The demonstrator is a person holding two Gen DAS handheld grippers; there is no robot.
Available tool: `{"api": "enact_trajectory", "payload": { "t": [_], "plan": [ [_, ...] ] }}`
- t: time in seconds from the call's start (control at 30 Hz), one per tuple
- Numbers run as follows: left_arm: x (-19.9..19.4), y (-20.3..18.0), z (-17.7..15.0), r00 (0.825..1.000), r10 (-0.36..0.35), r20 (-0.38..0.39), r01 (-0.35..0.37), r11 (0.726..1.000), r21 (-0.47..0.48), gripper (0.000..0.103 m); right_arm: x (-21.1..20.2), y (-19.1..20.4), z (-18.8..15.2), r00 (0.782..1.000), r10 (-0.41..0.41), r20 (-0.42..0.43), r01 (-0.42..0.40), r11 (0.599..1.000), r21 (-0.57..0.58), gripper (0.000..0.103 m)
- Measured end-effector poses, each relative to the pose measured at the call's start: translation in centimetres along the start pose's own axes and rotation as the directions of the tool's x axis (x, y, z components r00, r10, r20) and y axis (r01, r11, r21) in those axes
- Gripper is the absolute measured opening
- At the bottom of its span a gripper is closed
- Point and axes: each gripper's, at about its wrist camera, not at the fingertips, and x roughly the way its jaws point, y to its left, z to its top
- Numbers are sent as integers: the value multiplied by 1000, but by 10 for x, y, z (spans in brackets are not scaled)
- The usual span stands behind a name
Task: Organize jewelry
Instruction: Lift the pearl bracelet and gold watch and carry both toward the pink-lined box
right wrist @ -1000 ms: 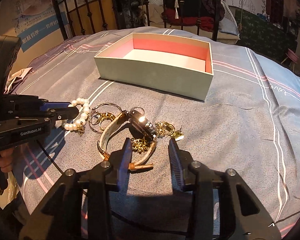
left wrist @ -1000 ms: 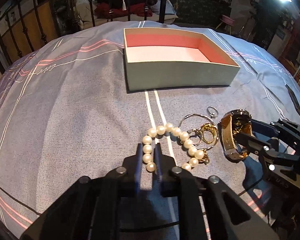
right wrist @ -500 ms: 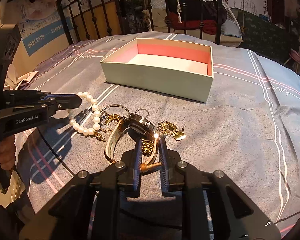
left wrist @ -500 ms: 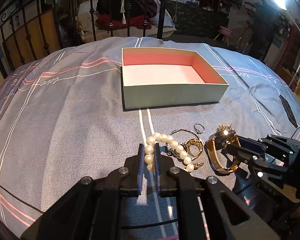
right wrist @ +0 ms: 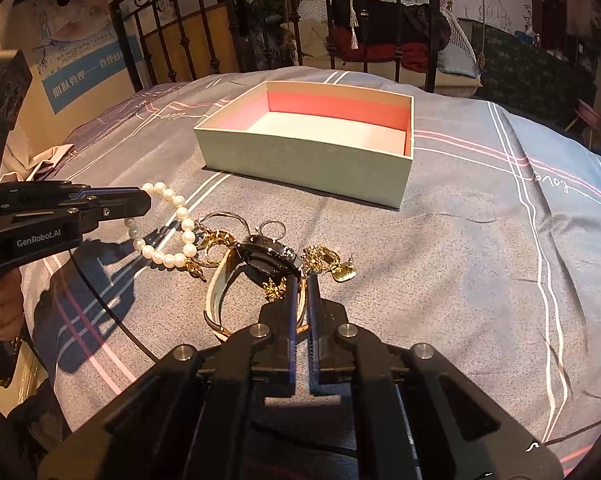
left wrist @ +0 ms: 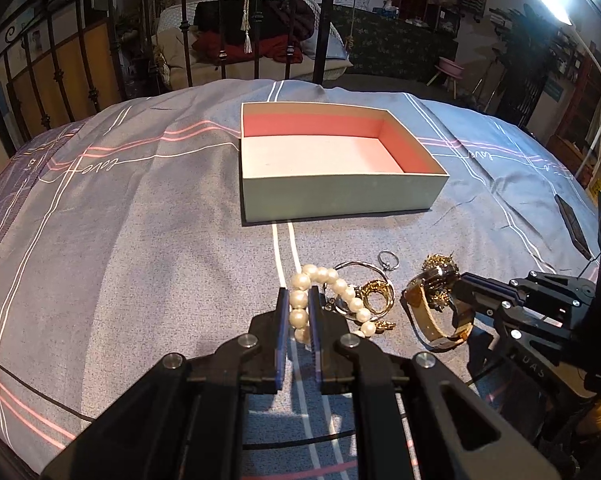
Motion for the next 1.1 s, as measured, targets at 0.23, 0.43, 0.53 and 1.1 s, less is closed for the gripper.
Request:
{"api": "enact_trajectory", "payload": {
  "t": [0.23,0.43,0.53,1.1],
  "plan": [
    [0,0,-1,1000,-5,-1,5,1000,0,9,10,1,0,999,-13,-32,13,1000,3,6],
    [0,2,-1,1000,-11,0,11,1000,-3,9,17,3,0,998,-21,-63,21,1000,-6,7],
    [-1,2,-1,1000,-15,5,15,1000,-5,9,16,5,1,998,-19,-60,18,1000,-20,7],
    [-27,-7,35,995,-34,94,31,999,41,9,-34,4,46,989,-56,137,70,992,-101,5]
  ]
}}
